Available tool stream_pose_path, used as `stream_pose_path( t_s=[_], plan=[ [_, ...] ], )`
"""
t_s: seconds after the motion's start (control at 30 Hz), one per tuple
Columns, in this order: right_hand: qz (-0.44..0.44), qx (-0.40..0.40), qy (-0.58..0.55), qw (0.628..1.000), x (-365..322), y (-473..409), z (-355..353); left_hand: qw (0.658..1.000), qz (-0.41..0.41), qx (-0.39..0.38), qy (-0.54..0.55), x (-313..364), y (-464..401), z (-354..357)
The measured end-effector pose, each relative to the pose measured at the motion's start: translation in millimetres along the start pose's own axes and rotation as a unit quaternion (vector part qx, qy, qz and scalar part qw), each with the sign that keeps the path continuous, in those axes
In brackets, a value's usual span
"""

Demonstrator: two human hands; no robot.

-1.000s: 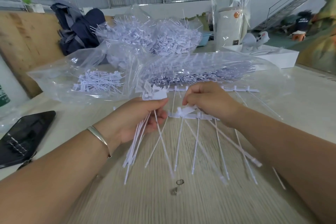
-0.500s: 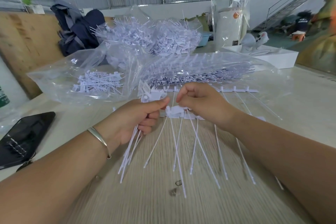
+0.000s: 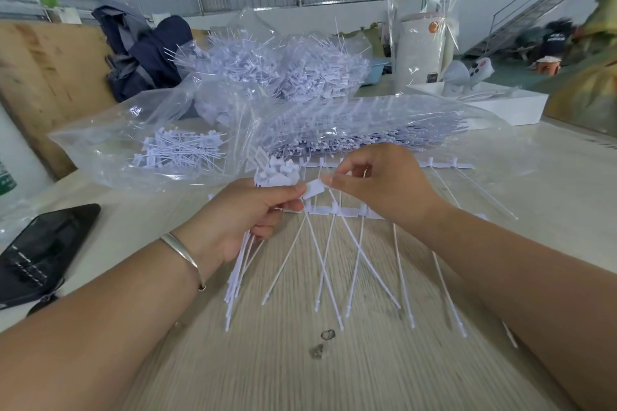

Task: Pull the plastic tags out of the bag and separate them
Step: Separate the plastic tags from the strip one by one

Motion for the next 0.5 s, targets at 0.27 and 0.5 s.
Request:
stream_pose_path(
  t_s=[0.27, 0.5],
  plan=[
    [0.005, -0.025, -0.056, 0.998, -4.5, 3.9, 2.3, 1.000, 0.010, -0.011, 0.008, 0.4, 0.9, 0.3],
    [0.034, -0.129, -0.230, 0.964, -17.3, 9.7, 5.0, 0.996, 0.046, -0.080, -0.014, 4.2, 4.3, -0.9]
  ],
)
Point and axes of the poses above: each hand's wrist, its own y-axis away from the middle knuckle, its own z-axis out of the palm, x = y × z, the point moved 2 cm from there along -y, towards the middle knuckle, and after that the axes turned 6 degrees about -y, right-handed, at the moved point
